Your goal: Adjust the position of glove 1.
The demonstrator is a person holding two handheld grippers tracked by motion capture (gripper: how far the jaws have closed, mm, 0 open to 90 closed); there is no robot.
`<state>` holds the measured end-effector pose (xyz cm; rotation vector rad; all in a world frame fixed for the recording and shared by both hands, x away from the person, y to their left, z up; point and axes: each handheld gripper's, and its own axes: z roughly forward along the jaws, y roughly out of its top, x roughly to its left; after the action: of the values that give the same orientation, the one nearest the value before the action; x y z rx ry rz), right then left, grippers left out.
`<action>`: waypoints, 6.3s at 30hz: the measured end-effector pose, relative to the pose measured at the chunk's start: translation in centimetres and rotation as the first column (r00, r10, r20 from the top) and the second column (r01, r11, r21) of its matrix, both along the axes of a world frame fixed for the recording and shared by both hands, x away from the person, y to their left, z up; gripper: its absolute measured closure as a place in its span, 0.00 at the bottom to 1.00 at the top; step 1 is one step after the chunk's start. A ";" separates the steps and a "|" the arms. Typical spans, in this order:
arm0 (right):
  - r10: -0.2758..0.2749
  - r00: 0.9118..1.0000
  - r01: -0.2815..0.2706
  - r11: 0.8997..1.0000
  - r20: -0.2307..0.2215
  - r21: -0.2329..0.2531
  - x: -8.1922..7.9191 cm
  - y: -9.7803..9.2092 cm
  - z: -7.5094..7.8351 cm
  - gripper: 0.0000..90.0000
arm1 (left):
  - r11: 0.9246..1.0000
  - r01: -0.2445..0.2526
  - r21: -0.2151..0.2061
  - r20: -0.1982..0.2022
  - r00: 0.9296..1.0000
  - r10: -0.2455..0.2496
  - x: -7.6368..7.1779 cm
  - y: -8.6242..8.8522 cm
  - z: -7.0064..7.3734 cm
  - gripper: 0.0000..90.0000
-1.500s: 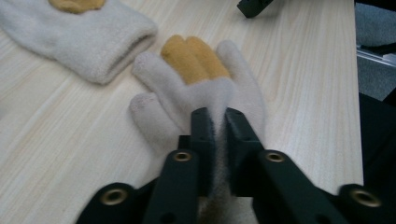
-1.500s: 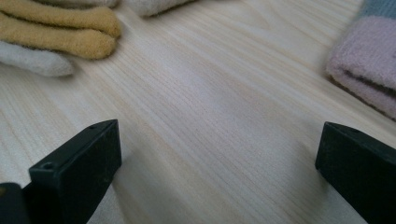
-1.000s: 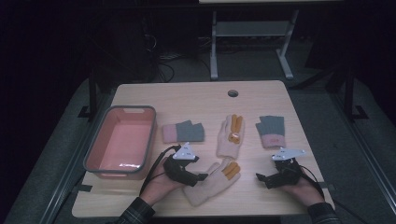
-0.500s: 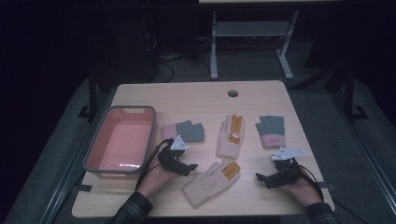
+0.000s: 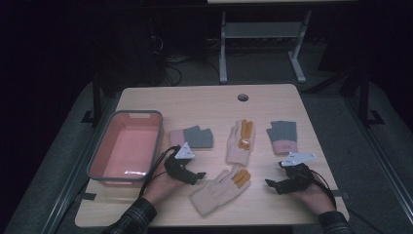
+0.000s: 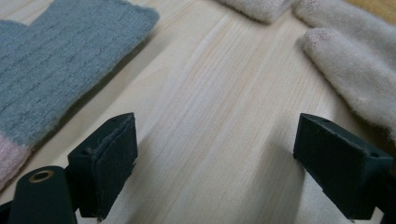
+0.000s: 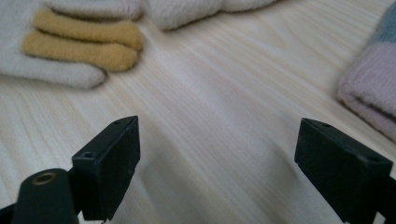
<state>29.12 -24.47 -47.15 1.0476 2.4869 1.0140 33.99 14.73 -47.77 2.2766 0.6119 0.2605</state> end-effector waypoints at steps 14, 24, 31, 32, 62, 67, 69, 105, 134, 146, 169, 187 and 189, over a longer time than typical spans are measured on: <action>0.025 1.000 -0.024 0.997 -0.016 0.073 2.8 0.8 2.0 0.26 | 1.000 -0.003 -0.004 0.001 1.000 0.003 0.0 0.0 0.0 0.15; 0.089 0.996 -0.090 0.993 0.014 0.082 5.4 2.6 3.6 0.29 | 1.000 -0.015 -0.005 0.001 1.000 0.015 -0.1 -0.1 0.0 0.14; 0.103 0.994 -0.107 0.988 0.041 0.107 7.2 3.0 4.3 0.39 | 1.000 -0.015 -0.002 0.003 1.000 0.015 -0.1 -0.1 0.0 0.14; 0.103 0.994 -0.107 0.988 0.041 0.107 7.2 3.0 4.3 0.39 | 1.000 -0.015 -0.002 0.003 1.000 0.015 -0.1 -0.1 0.0 0.14; 0.007 0.998 -0.006 1.000 -0.059 0.015 13.7 4.8 0.4 1.00 | 1.000 -0.018 -0.001 -0.002 1.000 0.018 -0.2 -0.1 0.0 0.14; 0.005 0.998 -0.007 0.999 -0.068 -0.031 12.8 4.4 0.8 1.00 | 1.000 -0.018 -0.004 -0.002 1.000 0.018 -0.2 -0.1 0.0 0.14; 0.000 0.997 -0.003 0.999 -0.075 -0.042 12.4 4.1 0.9 1.00 | 1.000 -0.019 -0.005 -0.001 1.000 0.019 -0.2 -0.1 0.0 0.14; 0.005 0.999 -0.004 1.000 -0.053 0.010 9.7 5.7 1.5 0.49 | 1.000 -0.021 -0.007 -0.001 1.000 0.021 -0.2 -0.2 0.0 0.14; -0.089 0.994 0.079 0.987 0.062 0.139 8.4 5.0 5.3 0.75 | 1.000 -0.021 -0.003 0.002 1.000 0.021 -0.2 -0.2 0.0 0.14; -0.062 0.993 0.045 0.986 0.102 0.163 5.6 5.7 7.5 0.75 | 1.000 -0.028 -0.012 -0.002 1.000 0.028 -0.3 -0.2 -0.1 0.14; 0.088 0.992 -0.102 0.980 0.090 0.170 -0.6 10.3 7.6 0.74 | 1.000 -0.027 -0.007 -0.002 1.000 0.027 -0.3 -0.2 0.0 0.14; 0.165 0.983 -0.175 0.974 0.075 0.145 -3.9 15.1 6.7 0.74 | 1.000 -0.027 -0.007 -0.002 1.000 0.027 -0.3 -0.2 0.0 0.14; 0.161 0.985 -0.168 0.976 0.067 0.135 -4.1 15.6 6.5 0.74 | 1.000 -0.026 -0.007 -0.003 1.000 0.026 -0.3 -0.2 0.0 0.14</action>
<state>25.02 -8.82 -40.61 0.8486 2.5211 1.2654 33.71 14.53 -47.80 2.2635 0.6436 0.2674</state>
